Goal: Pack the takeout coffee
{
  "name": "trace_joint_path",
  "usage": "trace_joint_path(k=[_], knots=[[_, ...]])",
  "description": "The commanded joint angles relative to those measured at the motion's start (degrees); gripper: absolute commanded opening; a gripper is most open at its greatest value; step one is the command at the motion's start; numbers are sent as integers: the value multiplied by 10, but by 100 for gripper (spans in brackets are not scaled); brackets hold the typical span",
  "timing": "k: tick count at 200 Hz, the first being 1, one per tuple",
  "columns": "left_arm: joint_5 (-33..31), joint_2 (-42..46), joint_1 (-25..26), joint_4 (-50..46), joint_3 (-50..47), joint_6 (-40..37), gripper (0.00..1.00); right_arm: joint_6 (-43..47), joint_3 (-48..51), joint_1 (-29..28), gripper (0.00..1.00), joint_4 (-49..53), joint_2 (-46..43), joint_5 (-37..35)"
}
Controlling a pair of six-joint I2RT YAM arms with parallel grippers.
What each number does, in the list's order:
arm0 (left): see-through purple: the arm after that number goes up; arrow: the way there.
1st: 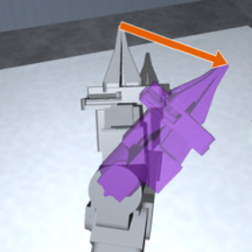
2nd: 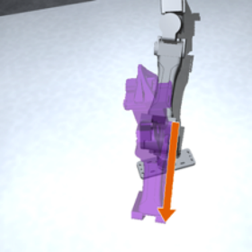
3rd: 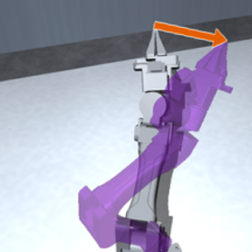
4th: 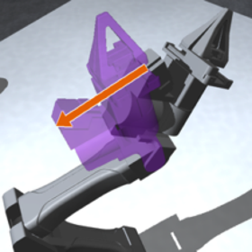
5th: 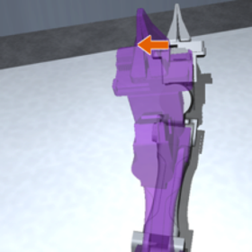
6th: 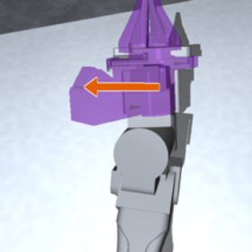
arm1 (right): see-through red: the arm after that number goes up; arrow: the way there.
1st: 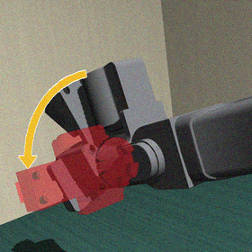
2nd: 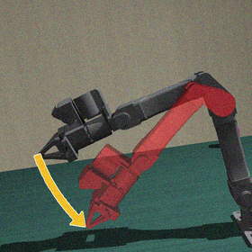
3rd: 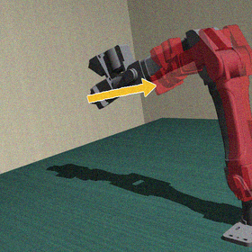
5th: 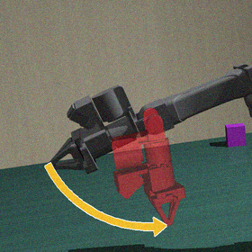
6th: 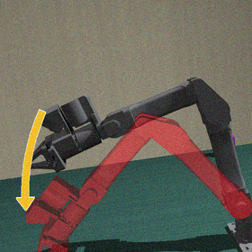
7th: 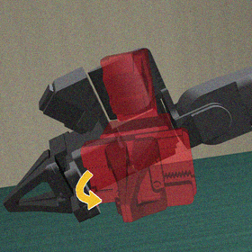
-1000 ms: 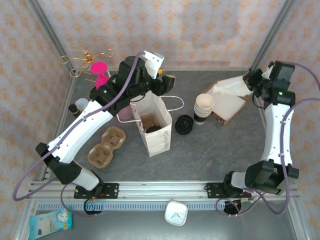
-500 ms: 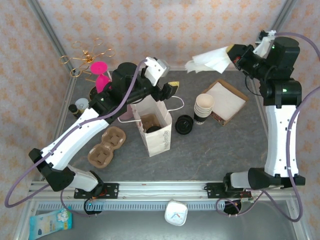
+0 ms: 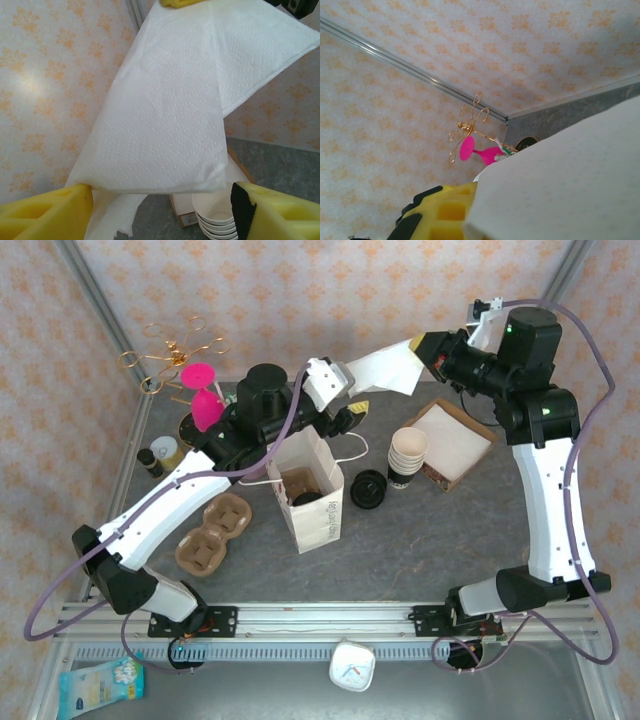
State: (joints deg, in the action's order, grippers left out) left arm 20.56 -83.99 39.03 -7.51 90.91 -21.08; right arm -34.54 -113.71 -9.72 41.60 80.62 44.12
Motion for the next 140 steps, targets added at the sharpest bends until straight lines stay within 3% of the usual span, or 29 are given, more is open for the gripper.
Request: trace_joint_path(k=[1, 41, 67, 100, 120, 140], knots=[[-31, -3, 3, 60, -6, -28, 72, -8, -30, -3, 0, -11, -3, 20], [-37, 39, 2, 114, -50, -23, 68, 0, -33, -3, 0, 2, -8, 19], [-52, 70, -3, 88, -79, -38, 69, -12, -36, -3, 0, -10, -9, 17], [-83, 86, -9, 116, -109, -54, 73, -14, -54, -4, 0, -4, -1, 34], [-72, 75, -16, 131, -102, -45, 82, -14, -53, -4, 0, -2, -1, 36], [-82, 62, -17, 144, -92, -41, 82, -17, -54, -5, 0, -6, 3, 52]])
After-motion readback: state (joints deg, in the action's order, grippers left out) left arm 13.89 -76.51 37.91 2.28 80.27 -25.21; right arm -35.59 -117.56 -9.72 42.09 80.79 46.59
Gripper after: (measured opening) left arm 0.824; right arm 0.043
